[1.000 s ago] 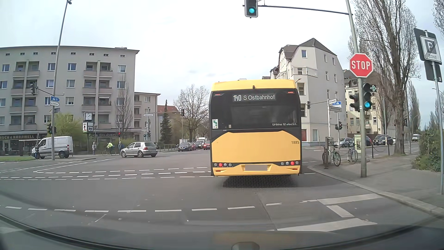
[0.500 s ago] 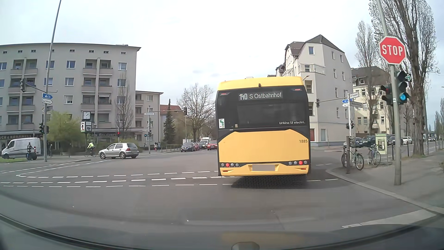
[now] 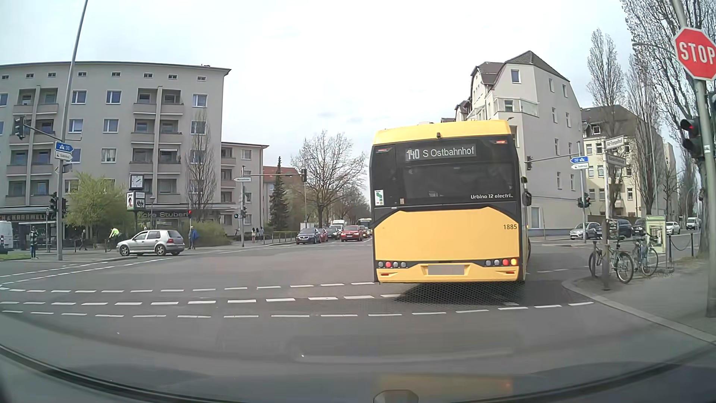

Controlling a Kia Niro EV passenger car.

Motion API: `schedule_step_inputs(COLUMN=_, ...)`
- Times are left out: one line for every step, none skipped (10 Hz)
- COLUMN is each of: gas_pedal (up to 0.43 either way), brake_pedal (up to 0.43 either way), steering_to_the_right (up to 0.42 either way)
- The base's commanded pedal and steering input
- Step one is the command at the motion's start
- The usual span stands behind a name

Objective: Follow the waypoints while adhering to traffic rules and regulations

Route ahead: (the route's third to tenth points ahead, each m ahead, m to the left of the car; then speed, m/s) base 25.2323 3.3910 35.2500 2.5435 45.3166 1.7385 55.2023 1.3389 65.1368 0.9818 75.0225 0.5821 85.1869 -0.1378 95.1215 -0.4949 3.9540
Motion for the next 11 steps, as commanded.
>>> schedule_step_inputs(gas_pedal=0.209, brake_pedal=0.000, steering_to_the_right=-0.032)
schedule_step_inputs(gas_pedal=0.209, brake_pedal=0.000, steering_to_the_right=-0.020)
schedule_step_inputs(gas_pedal=0.220, brake_pedal=0.000, steering_to_the_right=-0.007)
schedule_step_inputs(gas_pedal=0.220, brake_pedal=0.000, steering_to_the_right=0.003)
schedule_step_inputs(gas_pedal=0.220, brake_pedal=0.000, steering_to_the_right=0.009)
schedule_step_inputs(gas_pedal=0.220, brake_pedal=0.000, steering_to_the_right=0.014)
schedule_step_inputs(gas_pedal=0.220, brake_pedal=0.000, steering_to_the_right=0.025)
schedule_step_inputs(gas_pedal=0.228, brake_pedal=0.000, steering_to_the_right=0.034)
schedule_step_inputs(gas_pedal=0.228, brake_pedal=0.000, steering_to_the_right=0.039)
schedule_step_inputs(gas_pedal=0.228, brake_pedal=0.000, steering_to_the_right=0.039)
schedule_step_inputs(gas_pedal=0.240, brake_pedal=0.000, steering_to_the_right=0.040)
